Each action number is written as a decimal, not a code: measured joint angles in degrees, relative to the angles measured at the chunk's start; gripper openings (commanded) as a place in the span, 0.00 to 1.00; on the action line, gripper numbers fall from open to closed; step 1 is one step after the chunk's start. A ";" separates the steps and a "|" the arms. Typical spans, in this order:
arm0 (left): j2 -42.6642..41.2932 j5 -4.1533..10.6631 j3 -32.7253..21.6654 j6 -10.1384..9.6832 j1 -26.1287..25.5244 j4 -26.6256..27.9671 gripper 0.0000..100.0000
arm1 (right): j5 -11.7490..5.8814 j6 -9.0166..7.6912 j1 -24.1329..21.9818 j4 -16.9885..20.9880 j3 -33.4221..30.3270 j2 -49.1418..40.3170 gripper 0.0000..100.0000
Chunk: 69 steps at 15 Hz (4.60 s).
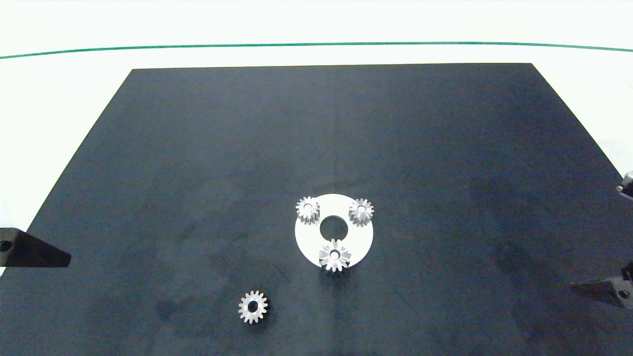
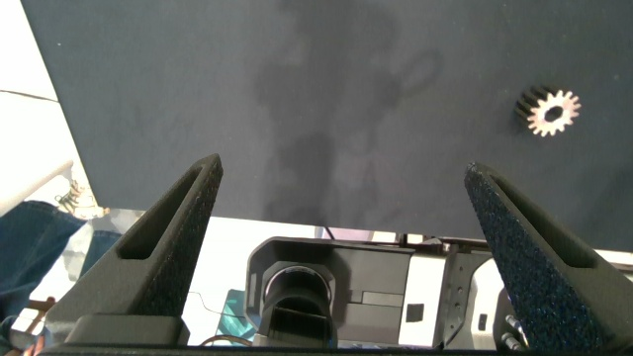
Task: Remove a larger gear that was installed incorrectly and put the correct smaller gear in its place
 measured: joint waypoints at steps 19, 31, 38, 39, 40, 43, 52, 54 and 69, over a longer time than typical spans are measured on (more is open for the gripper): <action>-4.82 0.00 0.09 -0.02 -2.90 -0.11 1.00 | -6.50 3.15 16.35 10.17 -18.87 6.70 1.00; -7.55 0.00 -0.10 0.17 -3.21 -0.46 1.00 | -8.18 8.05 36.78 14.60 -33.93 21.15 1.00; -7.61 0.00 -0.10 -0.02 -4.39 -0.46 1.00 | -13.73 7.19 42.12 1.68 -26.87 26.25 1.00; -7.61 0.00 -0.10 -0.05 -4.41 -0.46 1.00 | -13.75 6.67 42.92 1.73 -26.78 26.77 1.00; -7.61 0.00 -0.10 -0.02 -4.41 -0.44 1.00 | -13.80 5.49 43.39 1.97 -26.79 27.32 1.00; -7.61 0.02 -0.10 -0.02 -4.41 -0.46 1.00 | -13.80 1.77 43.67 4.90 -29.68 29.04 1.00; -8.07 -0.02 -0.10 0.09 -4.43 -0.68 1.00 | -10.47 -3.28 43.36 13.45 -45.37 38.74 1.00; -8.22 -0.02 -0.10 0.11 -4.43 -0.71 1.00 | -10.33 -4.83 43.36 11.96 -45.47 39.90 1.00; -8.73 0.00 -0.10 0.22 -4.41 -0.71 1.00 | -9.95 -5.29 43.89 3.96 -43.78 44.34 1.00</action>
